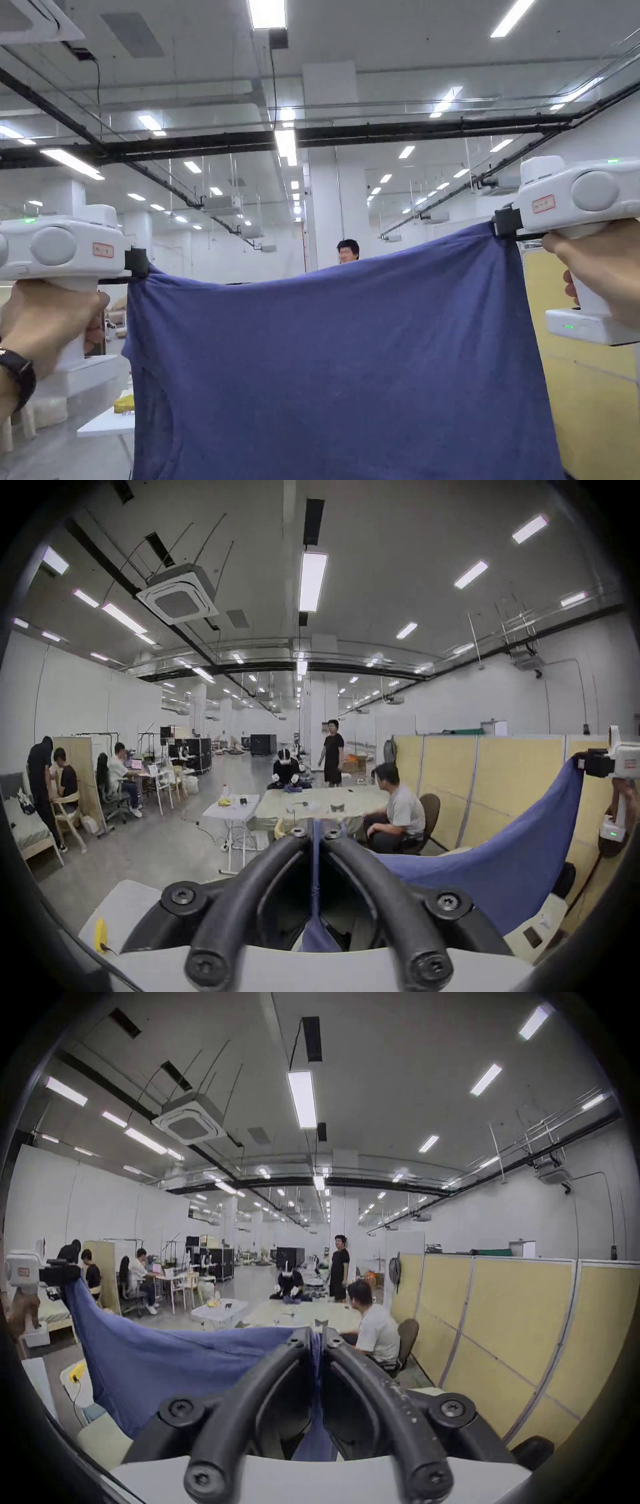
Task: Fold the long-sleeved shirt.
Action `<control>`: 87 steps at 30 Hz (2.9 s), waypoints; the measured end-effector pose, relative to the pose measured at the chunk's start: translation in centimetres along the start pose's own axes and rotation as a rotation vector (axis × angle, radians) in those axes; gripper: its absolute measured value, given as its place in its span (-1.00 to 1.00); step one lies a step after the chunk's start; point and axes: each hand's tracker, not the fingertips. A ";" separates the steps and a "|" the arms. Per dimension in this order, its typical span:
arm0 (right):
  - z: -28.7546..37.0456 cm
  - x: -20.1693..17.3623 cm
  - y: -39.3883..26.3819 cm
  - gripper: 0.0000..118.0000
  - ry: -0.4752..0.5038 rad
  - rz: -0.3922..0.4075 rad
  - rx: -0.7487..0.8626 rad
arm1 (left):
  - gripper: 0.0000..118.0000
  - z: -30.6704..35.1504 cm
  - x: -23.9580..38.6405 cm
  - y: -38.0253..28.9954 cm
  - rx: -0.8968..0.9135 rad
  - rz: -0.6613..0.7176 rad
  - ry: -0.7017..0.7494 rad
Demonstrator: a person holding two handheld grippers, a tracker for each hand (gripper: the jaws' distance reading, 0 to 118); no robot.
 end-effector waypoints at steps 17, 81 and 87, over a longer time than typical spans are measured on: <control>1.6 0.1 5.7 -0.90 -0.041 -0.027 0.083 | -0.98 0.8 0.9 5.3 0.083 -0.014 -0.004; -29.7 -2.5 -36.5 -0.90 0.044 -0.115 -0.401 | -0.98 -25.3 -3.5 -31.3 -0.325 0.059 0.023; -24.9 -3.2 -44.0 -0.90 0.065 -0.144 -0.516 | -0.98 -19.7 -3.0 -38.6 -0.420 0.080 0.002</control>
